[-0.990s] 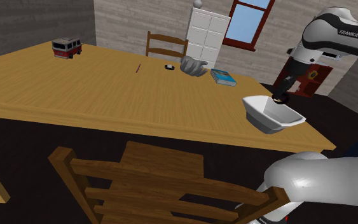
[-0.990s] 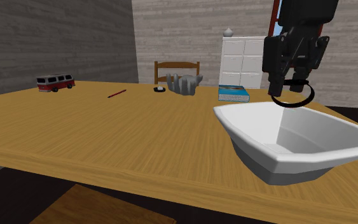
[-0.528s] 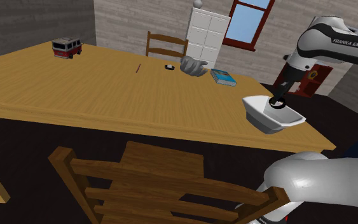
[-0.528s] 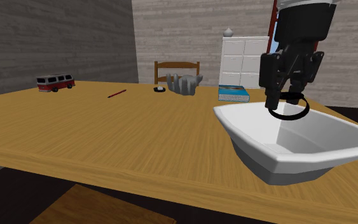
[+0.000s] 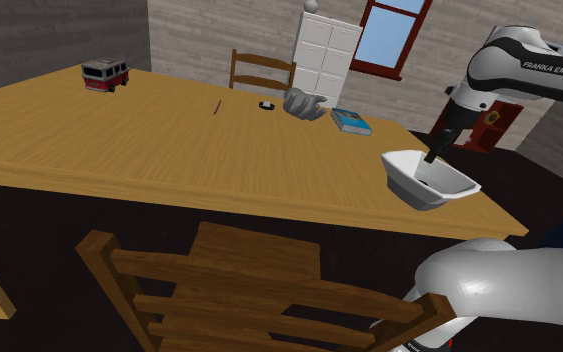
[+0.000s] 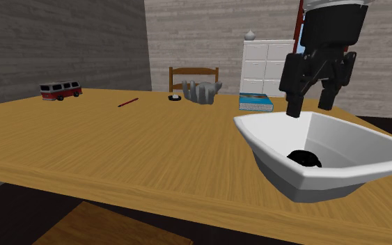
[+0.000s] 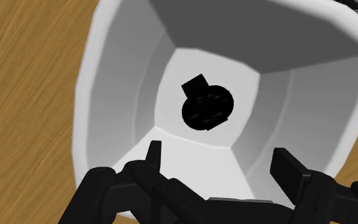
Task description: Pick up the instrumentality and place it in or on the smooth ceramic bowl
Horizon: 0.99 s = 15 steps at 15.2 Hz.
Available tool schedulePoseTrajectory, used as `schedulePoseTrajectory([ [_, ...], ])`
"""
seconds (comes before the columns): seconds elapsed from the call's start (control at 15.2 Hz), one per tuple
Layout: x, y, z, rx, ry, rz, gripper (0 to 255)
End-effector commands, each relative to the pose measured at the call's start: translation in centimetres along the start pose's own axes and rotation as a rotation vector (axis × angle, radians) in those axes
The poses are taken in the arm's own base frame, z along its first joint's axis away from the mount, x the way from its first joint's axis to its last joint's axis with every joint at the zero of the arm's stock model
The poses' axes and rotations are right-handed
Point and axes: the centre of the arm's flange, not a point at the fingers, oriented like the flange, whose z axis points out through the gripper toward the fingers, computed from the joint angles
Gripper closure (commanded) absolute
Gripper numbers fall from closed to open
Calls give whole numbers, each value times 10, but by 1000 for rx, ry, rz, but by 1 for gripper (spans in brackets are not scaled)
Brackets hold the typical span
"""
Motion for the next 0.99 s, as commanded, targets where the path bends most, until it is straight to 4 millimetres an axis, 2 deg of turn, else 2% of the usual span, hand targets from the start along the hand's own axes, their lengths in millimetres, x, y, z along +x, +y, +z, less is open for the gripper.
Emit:
schedulePoseTrajectory([
  [0.0,0,0,0,0,0,0,0],
  [0.13,0,0,0,0,0,0,0],
  [0.4,0,0,-50,0,0,0,0],
  [0.92,0,0,-50,0,0,0,0],
])
